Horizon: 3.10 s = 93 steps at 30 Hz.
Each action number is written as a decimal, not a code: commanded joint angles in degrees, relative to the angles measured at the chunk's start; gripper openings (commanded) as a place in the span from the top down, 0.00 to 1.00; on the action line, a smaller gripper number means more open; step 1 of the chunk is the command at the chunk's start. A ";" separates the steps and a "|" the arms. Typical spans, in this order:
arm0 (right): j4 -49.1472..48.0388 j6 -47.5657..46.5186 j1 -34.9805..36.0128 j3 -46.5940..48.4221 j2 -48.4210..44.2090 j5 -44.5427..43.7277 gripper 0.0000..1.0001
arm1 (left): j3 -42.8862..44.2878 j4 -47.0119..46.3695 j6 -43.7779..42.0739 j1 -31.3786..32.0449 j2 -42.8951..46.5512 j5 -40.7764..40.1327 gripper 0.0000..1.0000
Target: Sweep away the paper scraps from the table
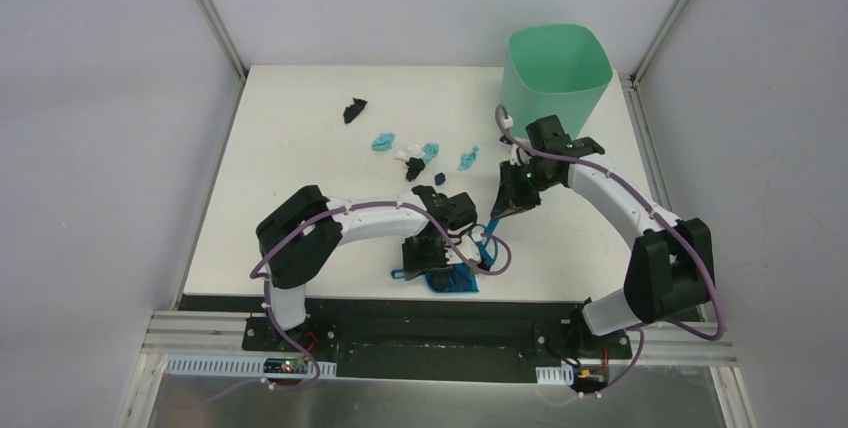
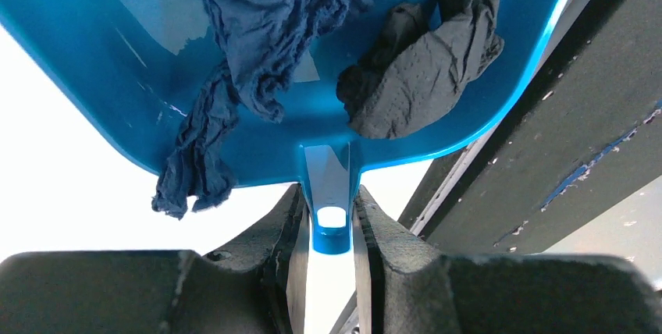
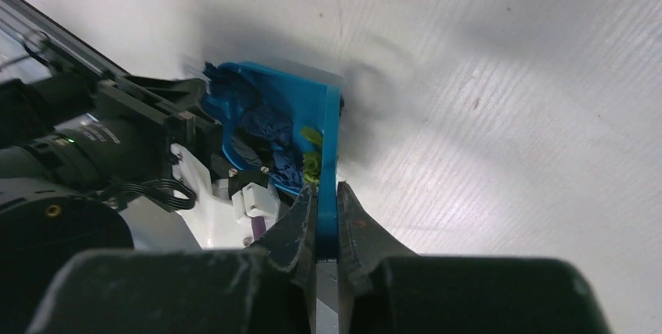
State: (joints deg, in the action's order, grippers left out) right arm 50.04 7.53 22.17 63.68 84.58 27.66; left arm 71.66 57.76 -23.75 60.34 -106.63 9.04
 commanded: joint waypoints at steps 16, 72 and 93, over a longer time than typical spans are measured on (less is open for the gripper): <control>3.45 -5.56 -8.57 8.80 -5.99 -10.55 1.00 | 1.43 -6.86 1.26 0.29 0.42 0.96 1.00; -1.05 4.28 -8.02 1.01 -5.53 -0.28 1.00 | 2.30 -7.31 -3.75 -2.62 0.95 4.32 1.00; -1.25 0.60 -8.27 2.70 -9.51 -5.47 1.00 | 1.21 -7.21 -4.40 -3.00 2.82 4.76 1.00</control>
State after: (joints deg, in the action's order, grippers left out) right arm 50.22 11.03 14.44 63.55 79.75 25.74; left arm 72.38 50.52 -26.70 57.65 -106.69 12.53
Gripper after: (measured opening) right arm 0.079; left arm 0.226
